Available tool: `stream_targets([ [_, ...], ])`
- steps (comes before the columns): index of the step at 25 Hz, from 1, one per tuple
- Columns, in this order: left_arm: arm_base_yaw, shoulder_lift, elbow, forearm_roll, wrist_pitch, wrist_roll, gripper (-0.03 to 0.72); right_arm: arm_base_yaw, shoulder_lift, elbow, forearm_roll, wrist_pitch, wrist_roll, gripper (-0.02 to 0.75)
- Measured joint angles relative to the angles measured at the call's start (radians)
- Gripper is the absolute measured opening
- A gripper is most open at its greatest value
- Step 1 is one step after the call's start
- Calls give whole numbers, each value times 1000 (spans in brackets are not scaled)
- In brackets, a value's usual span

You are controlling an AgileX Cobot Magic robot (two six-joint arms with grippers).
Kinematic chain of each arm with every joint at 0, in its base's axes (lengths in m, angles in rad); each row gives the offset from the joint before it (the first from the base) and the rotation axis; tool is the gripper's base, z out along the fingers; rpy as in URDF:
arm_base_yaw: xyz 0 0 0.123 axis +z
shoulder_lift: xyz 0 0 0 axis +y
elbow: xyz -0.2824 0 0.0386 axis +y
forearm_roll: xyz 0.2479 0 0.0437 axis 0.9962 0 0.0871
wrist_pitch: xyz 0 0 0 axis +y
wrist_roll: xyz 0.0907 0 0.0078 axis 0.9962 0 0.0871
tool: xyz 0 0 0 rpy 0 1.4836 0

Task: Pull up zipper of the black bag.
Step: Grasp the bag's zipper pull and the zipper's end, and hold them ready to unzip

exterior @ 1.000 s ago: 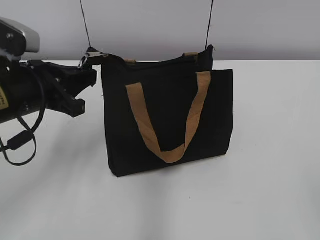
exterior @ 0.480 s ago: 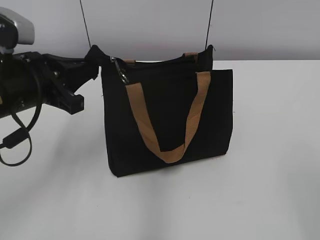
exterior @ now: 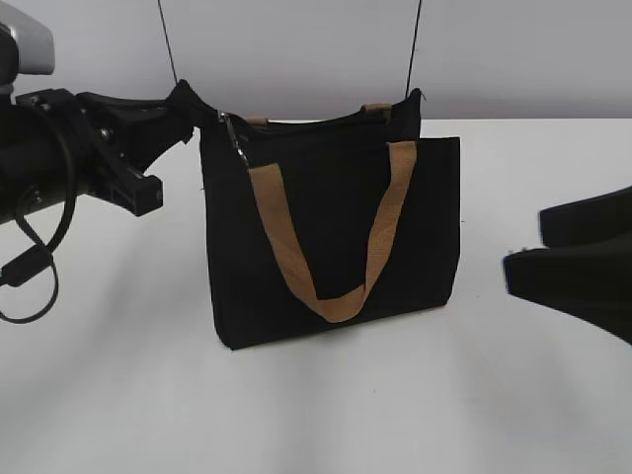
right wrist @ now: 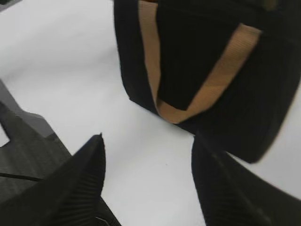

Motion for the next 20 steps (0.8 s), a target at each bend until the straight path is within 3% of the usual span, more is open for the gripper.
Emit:
stream_targets([
  [3, 0, -2, 0, 0, -7, 0, 12, 42, 174, -2, 177, -14, -188, 454],
  [6, 0, -2, 0, 0, -7, 0, 12, 91, 302, -52, 282, -33, -345, 454],
  [20, 0, -3, 0, 0, -74, 0, 12, 303, 790, -469, 315, -65, -463, 454],
])
